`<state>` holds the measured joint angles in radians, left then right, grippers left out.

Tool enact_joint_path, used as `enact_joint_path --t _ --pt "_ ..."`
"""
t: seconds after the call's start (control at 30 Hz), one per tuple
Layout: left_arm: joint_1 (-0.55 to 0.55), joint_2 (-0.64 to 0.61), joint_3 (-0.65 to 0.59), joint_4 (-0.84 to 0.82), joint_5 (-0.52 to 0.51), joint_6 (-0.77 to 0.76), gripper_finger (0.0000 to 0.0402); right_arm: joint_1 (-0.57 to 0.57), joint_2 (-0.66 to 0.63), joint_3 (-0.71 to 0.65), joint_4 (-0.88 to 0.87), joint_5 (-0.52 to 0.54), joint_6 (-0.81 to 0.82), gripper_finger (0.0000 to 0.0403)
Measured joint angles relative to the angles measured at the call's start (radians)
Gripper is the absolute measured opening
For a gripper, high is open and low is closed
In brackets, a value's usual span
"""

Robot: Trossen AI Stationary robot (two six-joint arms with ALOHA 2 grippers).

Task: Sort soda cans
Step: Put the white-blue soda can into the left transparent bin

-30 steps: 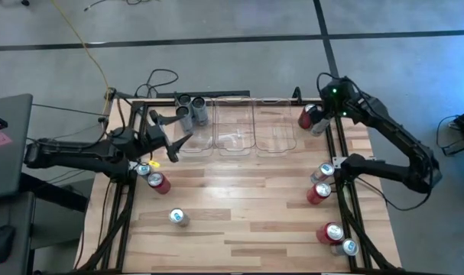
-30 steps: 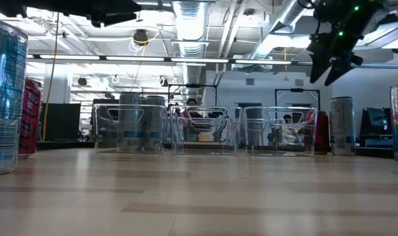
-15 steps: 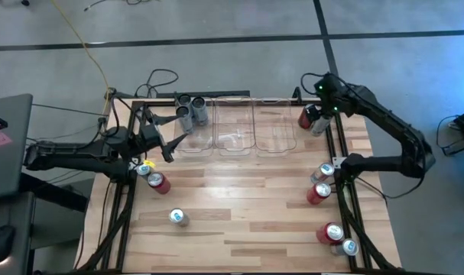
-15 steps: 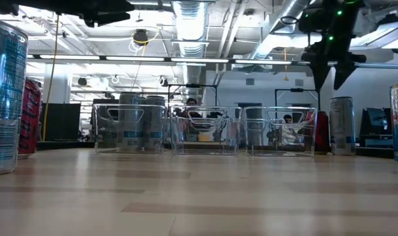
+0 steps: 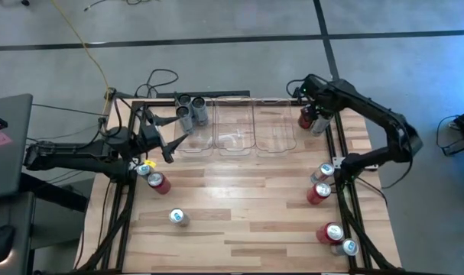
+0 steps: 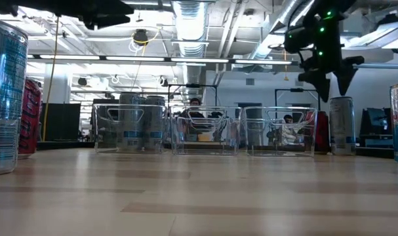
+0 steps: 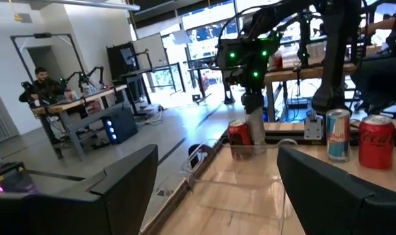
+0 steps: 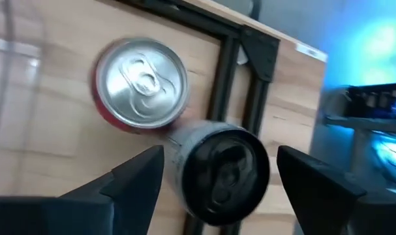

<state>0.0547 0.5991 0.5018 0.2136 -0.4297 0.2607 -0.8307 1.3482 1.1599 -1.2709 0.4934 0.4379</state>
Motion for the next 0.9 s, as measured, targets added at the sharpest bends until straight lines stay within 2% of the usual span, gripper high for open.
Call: enact_joint_path --t 0.37,0.67,0.8,0.9 --pt "0.000 -0.005 0.000 -0.016 0.000 0.023 0.0311 0.006 -0.004 0.000 -0.010 0.006 -0.018 0.0302" --pt "0.000 -0.026 0.015 -0.017 0.000 0.024 0.0311 0.003 -0.046 0.008 0.170 0.005 -0.053 0.0302" --pt "0.000 -0.026 0.017 -0.015 0.000 0.044 0.0311 0.002 -0.044 0.008 0.198 0.002 0.028 0.0302" --pt "0.001 -0.026 0.017 -0.015 0.000 0.056 0.0311 -0.032 -0.024 0.016 0.128 -0.019 0.147 0.0302"
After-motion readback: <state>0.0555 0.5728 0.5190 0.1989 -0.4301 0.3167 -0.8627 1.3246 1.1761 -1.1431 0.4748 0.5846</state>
